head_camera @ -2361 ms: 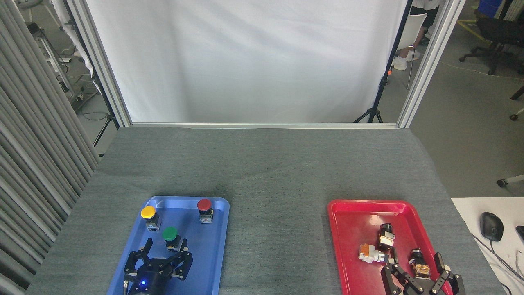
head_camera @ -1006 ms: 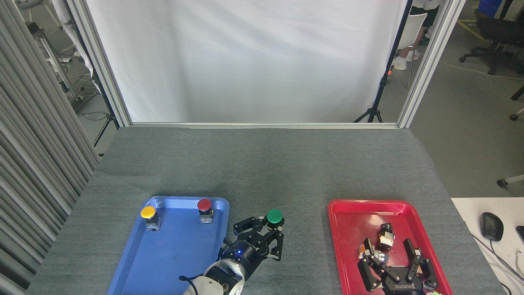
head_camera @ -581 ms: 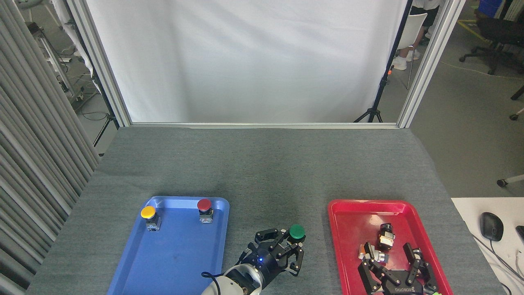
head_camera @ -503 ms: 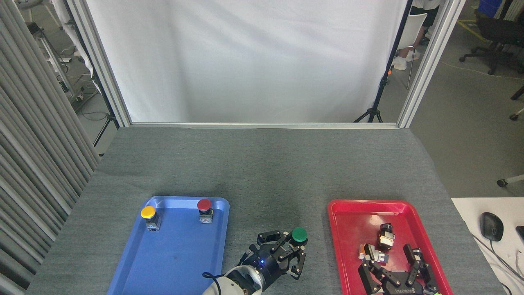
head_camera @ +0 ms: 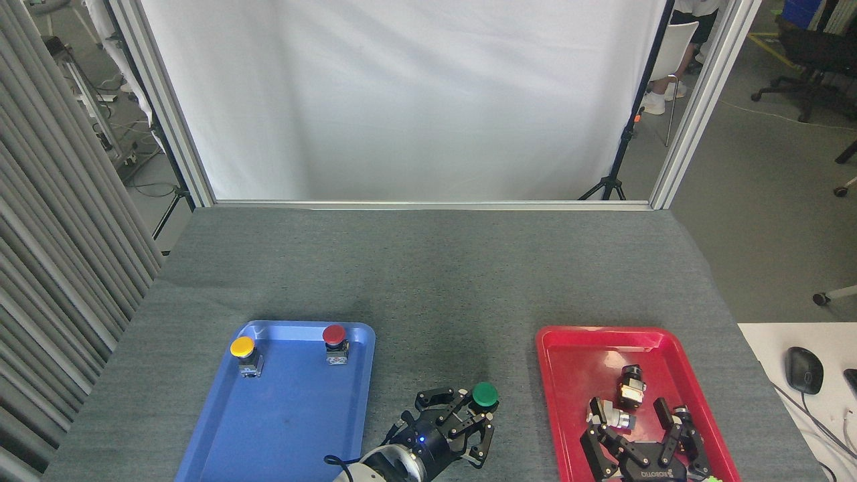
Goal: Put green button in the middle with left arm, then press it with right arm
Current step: 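Carry the green button out of the blue tray toward the table middle, then release the green button on the table and withdraw the left hand, then move the right hand over the green button and press it down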
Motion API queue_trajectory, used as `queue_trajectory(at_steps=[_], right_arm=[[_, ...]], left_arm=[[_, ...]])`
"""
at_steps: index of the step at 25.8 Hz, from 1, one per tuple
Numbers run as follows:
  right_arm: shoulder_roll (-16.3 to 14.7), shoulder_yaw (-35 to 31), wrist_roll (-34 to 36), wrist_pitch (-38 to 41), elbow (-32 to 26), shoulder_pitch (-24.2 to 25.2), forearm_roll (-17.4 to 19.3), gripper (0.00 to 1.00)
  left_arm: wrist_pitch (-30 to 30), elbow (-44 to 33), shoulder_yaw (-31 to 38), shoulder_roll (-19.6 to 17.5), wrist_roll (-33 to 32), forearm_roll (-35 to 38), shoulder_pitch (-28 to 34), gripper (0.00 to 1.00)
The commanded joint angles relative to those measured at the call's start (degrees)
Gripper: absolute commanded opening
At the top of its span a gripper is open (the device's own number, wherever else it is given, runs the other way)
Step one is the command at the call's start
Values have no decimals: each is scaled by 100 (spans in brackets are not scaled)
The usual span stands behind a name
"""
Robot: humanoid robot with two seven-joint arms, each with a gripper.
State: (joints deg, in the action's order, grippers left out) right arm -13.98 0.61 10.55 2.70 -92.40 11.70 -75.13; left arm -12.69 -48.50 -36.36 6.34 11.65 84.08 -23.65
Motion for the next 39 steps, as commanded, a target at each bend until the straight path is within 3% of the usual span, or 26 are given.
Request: queue_trajectory(at_steps=[1,2,3,15,20,23,25,29,33,36,39], right_arm=[[-34,1,-1,47,20,-10,-19,100],[-34,9,8,56,20,-19,-28,100],[-25,9,0,64,11,-10,-37,100],[-52,18,43,3,108,25,-54,100],[-34,229,35,38,108,-28,-124,100],[54,264,17,29,160,-230,-397,98],[168,405,-1,38,240,-344,-696,89],[177,915,-9,-6,292,-449,-854,57],[177,1468,-18,3,574,-775,-863,14],[194,1802,-123,29,820,-977,-863,0],[256,1978,-378,-23,934,-1170,-854,0]], left_arm=[[12,7,6,-10,21,-41,10,60],[38,-1,6,-10,21,-49,27,87],[47,-54,6,-1,48,-58,45,98],[214,-1223,77,-247,30,-67,581,99],[2103,-3376,498,-1170,-295,-76,1758,99],[2675,-4115,1078,-1609,-374,-129,2304,99],[2613,-4150,1650,-1618,-374,-225,2506,99],[2358,-4176,2397,-1636,-154,-331,2901,99],[2086,-4071,3109,-1627,-181,-577,2989,99],[1418,-4009,3249,-1645,-154,-1007,3033,99],[1260,-4088,3355,-1601,-110,-1043,3068,99]])
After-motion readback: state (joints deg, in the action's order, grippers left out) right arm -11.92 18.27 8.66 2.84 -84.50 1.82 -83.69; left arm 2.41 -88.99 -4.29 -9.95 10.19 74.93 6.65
